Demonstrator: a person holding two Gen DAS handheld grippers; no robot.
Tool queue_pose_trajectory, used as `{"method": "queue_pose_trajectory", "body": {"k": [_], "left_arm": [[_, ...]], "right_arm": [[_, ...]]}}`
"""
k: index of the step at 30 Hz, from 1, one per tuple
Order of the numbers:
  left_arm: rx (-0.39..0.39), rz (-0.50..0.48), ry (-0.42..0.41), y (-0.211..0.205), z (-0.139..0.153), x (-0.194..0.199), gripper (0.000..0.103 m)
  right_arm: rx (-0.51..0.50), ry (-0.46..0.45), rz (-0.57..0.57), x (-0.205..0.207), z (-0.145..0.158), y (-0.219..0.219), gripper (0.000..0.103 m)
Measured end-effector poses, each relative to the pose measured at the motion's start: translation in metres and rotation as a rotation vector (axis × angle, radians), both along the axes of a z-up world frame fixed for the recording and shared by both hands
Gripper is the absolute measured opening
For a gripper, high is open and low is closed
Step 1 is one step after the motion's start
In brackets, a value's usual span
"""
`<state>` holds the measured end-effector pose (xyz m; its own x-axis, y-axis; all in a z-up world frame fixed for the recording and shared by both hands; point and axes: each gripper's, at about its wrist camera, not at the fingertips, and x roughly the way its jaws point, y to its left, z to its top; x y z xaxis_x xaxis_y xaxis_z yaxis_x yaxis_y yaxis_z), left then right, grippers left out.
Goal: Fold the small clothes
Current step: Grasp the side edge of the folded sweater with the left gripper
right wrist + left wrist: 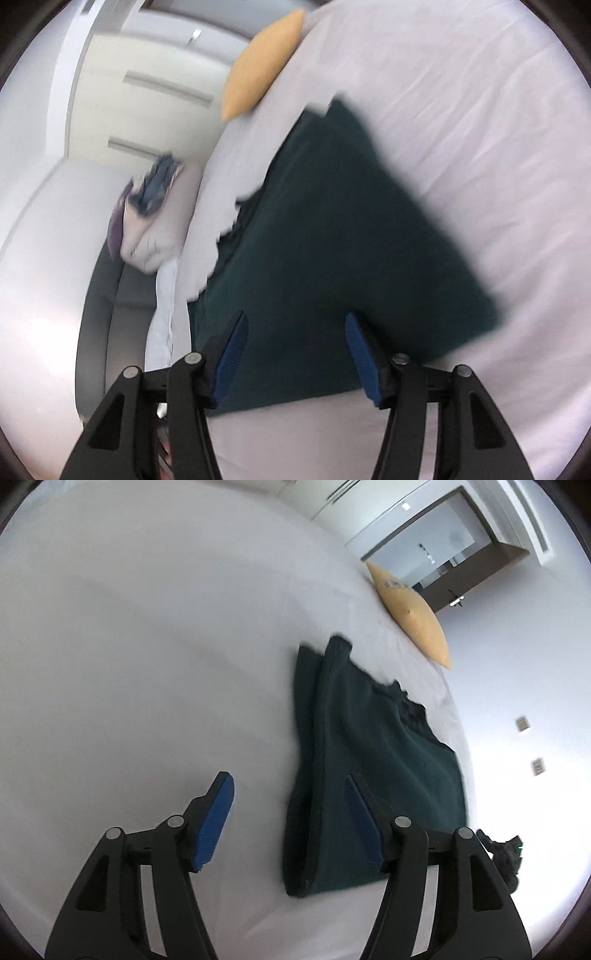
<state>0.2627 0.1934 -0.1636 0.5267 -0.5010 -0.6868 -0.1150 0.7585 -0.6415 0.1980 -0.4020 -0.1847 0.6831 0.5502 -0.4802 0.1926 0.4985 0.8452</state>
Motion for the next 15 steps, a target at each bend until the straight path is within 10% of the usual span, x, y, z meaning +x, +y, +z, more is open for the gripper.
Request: {"method": "queue_pose_trajectory", "body": {"k": [3,15], "left_arm": [[-0.151,-0.011,0.073,0.002,-0.023,0.007,0.061],[-0.311,-0.124,0.153,-0.007,-0.049,0.035,0.061]], "right_arm": [[-0.003,-0.029,0.048,-0.003,0.011,0.010,0.063],[0.037,-0.071,0.188,0.010,0.020,0.052,0.063]]}}
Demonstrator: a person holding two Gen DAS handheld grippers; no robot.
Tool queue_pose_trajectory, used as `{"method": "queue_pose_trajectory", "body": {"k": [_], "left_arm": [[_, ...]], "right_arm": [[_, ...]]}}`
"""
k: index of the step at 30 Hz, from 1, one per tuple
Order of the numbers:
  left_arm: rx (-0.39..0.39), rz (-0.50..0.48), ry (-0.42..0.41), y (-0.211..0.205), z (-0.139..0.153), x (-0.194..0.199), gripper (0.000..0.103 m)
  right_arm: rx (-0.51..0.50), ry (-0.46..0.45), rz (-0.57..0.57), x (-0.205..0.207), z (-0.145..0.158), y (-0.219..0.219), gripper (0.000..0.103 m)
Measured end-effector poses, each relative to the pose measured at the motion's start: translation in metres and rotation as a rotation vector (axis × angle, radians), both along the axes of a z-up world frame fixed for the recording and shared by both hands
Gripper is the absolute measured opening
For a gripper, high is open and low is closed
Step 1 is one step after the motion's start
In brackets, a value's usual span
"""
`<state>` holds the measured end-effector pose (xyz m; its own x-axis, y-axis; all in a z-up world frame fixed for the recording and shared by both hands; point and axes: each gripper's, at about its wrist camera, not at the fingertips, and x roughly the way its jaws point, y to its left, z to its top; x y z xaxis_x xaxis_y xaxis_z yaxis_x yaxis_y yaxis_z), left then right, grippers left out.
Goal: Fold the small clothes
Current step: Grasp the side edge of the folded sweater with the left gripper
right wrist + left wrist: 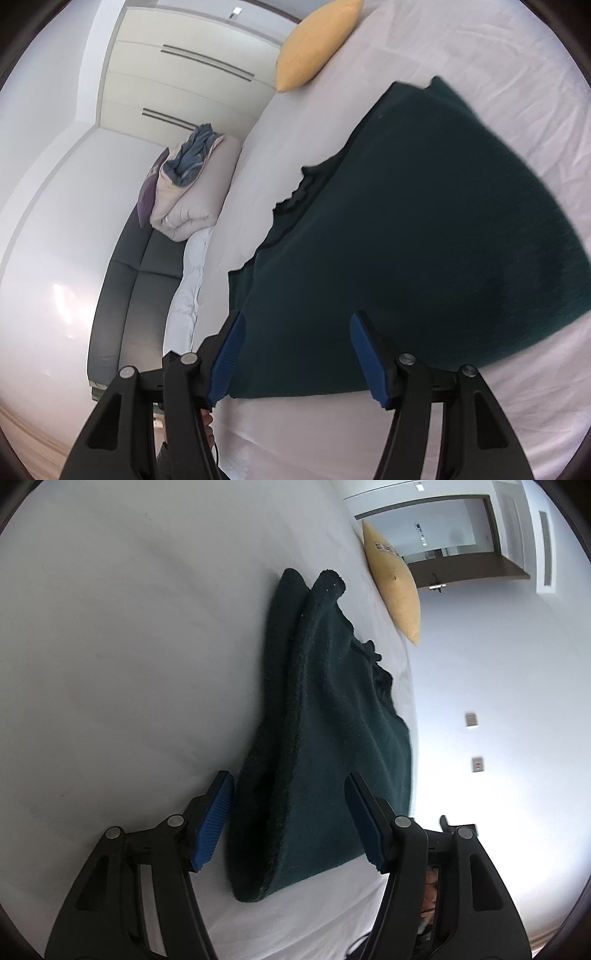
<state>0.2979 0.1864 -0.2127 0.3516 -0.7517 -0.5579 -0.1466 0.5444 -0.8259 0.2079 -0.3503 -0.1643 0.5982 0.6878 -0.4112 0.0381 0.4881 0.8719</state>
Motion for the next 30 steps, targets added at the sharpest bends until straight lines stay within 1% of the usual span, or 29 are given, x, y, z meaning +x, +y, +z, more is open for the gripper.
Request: {"method": "queue_pose_trajectory", "body": {"k": [1,3,6,7,8,10,11,12,13,15,17,18,19,21,23,27,30], "left_arm": [[-0.024,-0.002,0.010,0.000,-0.003,0.003,0.061],[-0.044,-0.011,0.024,-0.002,-0.006,0.007,0.059],[-0.038,-0.037,0.043,-0.007,-0.005,0.009,0.058],[-0.052,-0.037,0.055,-0.008,-0.006,0.009,0.054],[-0.075,-0.034,0.073,-0.009,-0.010,0.011,0.044],[-0.132,-0.014,0.123,-0.010,-0.021,0.012,0.030],[-0.159,-0.010,0.131,-0.011,-0.025,0.012,0.029],[-0.162,-0.015,0.123,-0.014,-0.026,0.013,0.028],[-0.147,-0.021,0.108,-0.018,-0.025,0.014,0.027],[-0.168,-0.016,0.091,-0.021,-0.025,0.015,0.027],[-0.184,0.000,0.089,-0.021,-0.028,0.017,0.022],[-0.187,0.008,0.087,-0.021,-0.029,0.018,0.020],[-0.188,0.017,0.085,-0.020,-0.031,0.018,0.016],[-0.195,0.036,0.078,-0.019,-0.032,0.018,0.014],[-0.183,0.048,0.066,-0.019,-0.031,0.017,0.013],[-0.143,0.065,0.045,-0.026,-0.022,0.018,0.011],[-0.104,0.067,0.019,-0.030,-0.008,0.017,0.011]], "right_arm": [[-0.001,0.000,0.011,0.002,0.001,0.005,0.063],[-0.001,-0.004,0.022,0.002,0.002,0.007,0.063],[-0.007,-0.014,0.057,0.016,0.009,0.023,0.063],[-0.012,-0.020,0.071,0.021,0.011,0.029,0.063],[-0.013,-0.024,0.085,0.025,0.013,0.033,0.063],[-0.011,-0.029,0.124,0.040,0.016,0.049,0.063],[-0.009,-0.028,0.140,0.046,0.017,0.056,0.063],[-0.009,-0.026,0.149,0.050,0.017,0.060,0.063],[-0.011,-0.023,0.170,0.060,0.017,0.071,0.063],[-0.005,-0.013,0.193,0.070,0.014,0.083,0.063],[-0.003,-0.001,0.221,0.081,0.010,0.098,0.063],[-0.005,0.004,0.230,0.085,0.008,0.103,0.063],[-0.010,0.016,0.239,0.090,0.003,0.111,0.063],[-0.024,0.045,0.245,0.094,-0.005,0.117,0.063],[-0.070,0.091,0.247,0.097,-0.018,0.123,0.062],[-0.095,0.072,0.254,0.094,-0.022,0.125,0.062],[-0.063,0.083,0.253,0.093,-0.020,0.120,0.062]]}}
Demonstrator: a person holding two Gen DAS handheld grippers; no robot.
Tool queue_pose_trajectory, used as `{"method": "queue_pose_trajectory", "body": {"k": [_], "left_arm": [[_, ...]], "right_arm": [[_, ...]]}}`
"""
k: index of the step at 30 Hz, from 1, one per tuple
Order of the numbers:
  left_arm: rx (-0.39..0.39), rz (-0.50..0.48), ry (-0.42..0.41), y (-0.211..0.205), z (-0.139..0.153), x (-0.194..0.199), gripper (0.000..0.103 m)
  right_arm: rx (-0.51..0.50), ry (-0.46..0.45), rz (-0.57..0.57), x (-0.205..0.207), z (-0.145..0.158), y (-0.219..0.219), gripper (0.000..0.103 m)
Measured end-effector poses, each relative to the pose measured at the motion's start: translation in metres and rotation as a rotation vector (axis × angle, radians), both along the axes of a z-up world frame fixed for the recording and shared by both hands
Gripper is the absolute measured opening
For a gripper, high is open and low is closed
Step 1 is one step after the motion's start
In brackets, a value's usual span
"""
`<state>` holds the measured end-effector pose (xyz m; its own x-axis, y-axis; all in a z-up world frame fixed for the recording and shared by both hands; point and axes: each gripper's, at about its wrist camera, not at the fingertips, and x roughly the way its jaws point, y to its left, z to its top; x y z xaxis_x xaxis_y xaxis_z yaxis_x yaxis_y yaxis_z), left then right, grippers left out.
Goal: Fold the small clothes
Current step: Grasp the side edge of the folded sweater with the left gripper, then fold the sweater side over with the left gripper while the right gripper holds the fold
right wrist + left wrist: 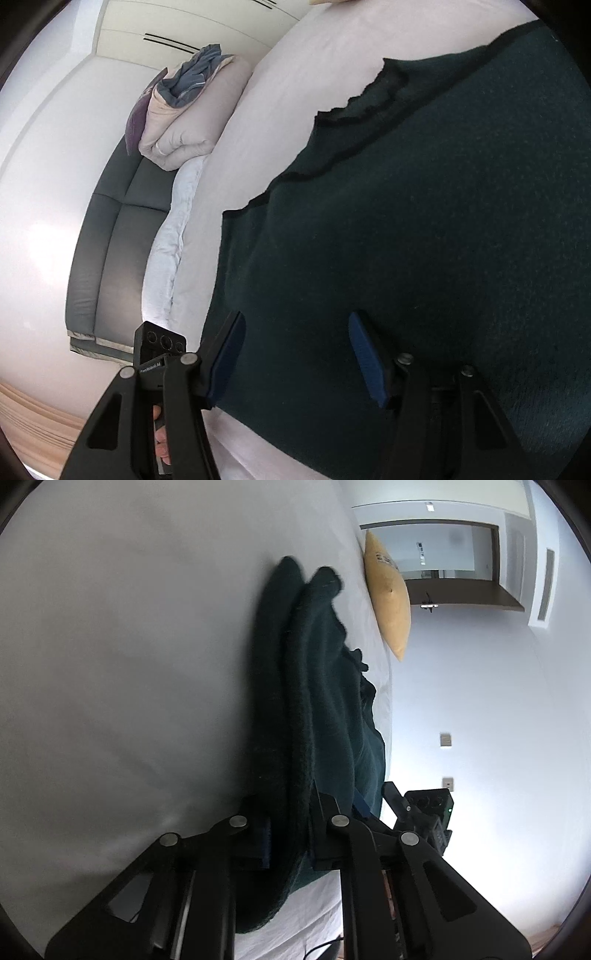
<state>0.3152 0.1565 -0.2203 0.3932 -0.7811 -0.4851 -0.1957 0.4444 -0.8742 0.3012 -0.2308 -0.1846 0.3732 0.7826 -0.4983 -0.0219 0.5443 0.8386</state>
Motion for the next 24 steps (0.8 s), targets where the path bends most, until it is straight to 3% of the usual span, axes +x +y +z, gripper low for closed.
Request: {"method": "queue_pose_trajectory", "body": {"k": [5,11,18,24], "left_arm": [[0.122,-0.046,-0.107,-0.029,0.050,0.007,0.011],[0.333,-0.162,-0.236,-0.113,0.097,0.020,0.011],[0.479,-0.291,-0.283,-0.221,0.086,0.028,0.011],[0.565,-0.307,-0.319,-0.254,0.080,0.023,0.011]], "right_arm": [[0.040,0.003,-0.012,-0.002,0.009,-0.020,0.065],[0.097,0.002,-0.030,0.004,0.018,-0.055,0.070],[0.162,-0.016,-0.008,0.026,0.036,-0.077,0.078],[0.120,0.051,0.043,0.048,0.030,-0.062,0.083]]}}
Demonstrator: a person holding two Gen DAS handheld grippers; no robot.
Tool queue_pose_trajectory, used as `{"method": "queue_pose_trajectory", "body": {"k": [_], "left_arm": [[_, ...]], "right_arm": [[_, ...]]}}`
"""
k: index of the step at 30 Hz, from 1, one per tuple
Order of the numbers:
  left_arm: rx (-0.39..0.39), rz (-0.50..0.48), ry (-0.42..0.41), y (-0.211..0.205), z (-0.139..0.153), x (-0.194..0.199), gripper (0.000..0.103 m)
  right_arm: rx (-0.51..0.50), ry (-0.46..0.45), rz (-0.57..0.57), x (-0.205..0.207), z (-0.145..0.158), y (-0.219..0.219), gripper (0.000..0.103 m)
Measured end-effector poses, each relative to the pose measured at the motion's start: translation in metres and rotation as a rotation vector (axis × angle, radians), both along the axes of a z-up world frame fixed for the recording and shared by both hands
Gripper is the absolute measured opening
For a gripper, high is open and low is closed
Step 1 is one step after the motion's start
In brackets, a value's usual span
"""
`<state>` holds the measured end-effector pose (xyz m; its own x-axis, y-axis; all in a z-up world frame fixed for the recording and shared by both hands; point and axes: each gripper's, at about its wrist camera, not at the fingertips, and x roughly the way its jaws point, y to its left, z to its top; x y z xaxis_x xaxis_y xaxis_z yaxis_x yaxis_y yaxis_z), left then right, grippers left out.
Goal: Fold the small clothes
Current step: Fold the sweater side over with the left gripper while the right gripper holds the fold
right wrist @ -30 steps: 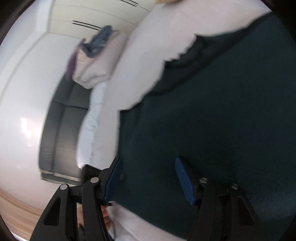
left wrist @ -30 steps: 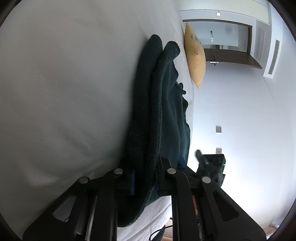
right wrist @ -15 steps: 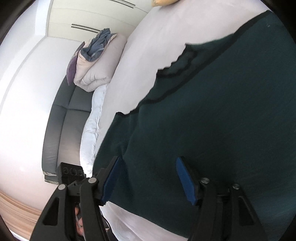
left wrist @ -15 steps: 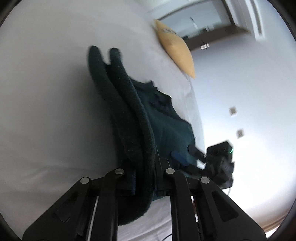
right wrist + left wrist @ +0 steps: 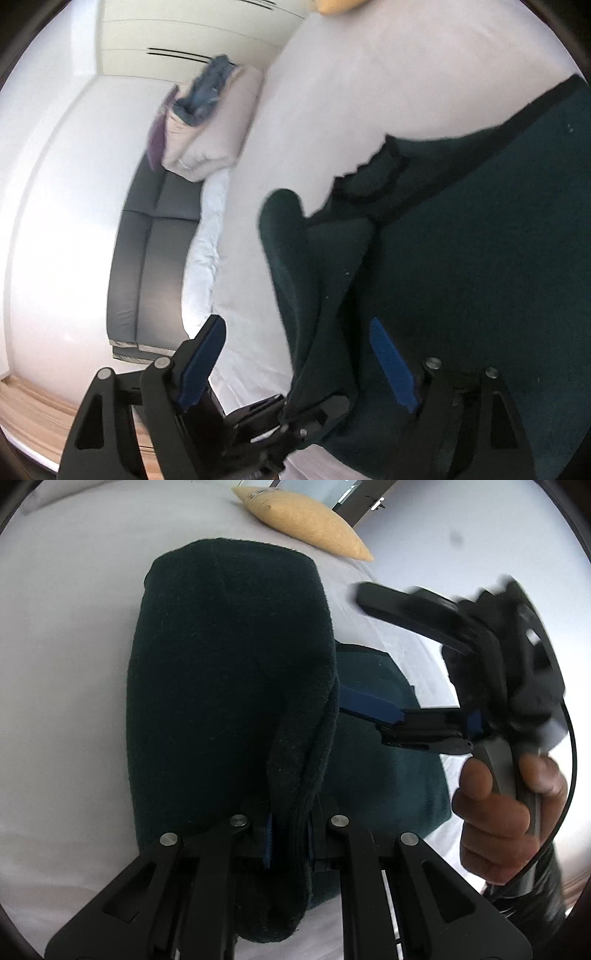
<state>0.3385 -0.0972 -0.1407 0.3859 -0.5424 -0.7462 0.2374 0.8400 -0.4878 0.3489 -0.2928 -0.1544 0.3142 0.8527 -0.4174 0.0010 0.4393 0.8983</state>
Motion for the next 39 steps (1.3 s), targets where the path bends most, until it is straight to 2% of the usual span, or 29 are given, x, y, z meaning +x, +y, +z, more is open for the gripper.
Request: {"method": "queue_pose_trajectory", "body": {"k": [5,7,11,17,18,21,28,39], "left_arm": [[0.085,-0.021,-0.053,-0.015,0.006,-0.008,0.011],[0.120,-0.028,-0.077,-0.022,0.008,-0.012,0.011],[0.149,-0.032,-0.097,-0.032,0.010,-0.015,0.011],[0.156,-0.032,-0.093,-0.032,0.011,-0.025,0.011],[0.158,-0.032,-0.091,-0.034,0.011,-0.027,0.011],[0.159,-0.036,-0.083,-0.035,0.011,-0.022,0.011],[0.143,-0.076,-0.091,-0.070,0.025,-0.021,0.011],[0.109,-0.200,-0.084,-0.169,0.036,-0.019,0.011]], "right_arm": [[0.003,0.002,0.003,0.007,-0.002,0.011,0.082],[-0.017,-0.014,0.011,0.011,0.001,0.016,0.078],[-0.096,-0.041,0.043,0.018,0.006,0.025,0.056],[-0.116,-0.032,0.032,0.018,-0.006,0.020,0.023],[-0.117,-0.035,0.025,0.017,-0.007,0.018,0.020],[-0.154,-0.059,0.008,0.013,-0.002,0.009,0.017],[-0.206,-0.113,-0.037,0.004,0.014,-0.032,0.016],[-0.300,-0.129,-0.125,-0.011,0.024,-0.127,0.015]]}}
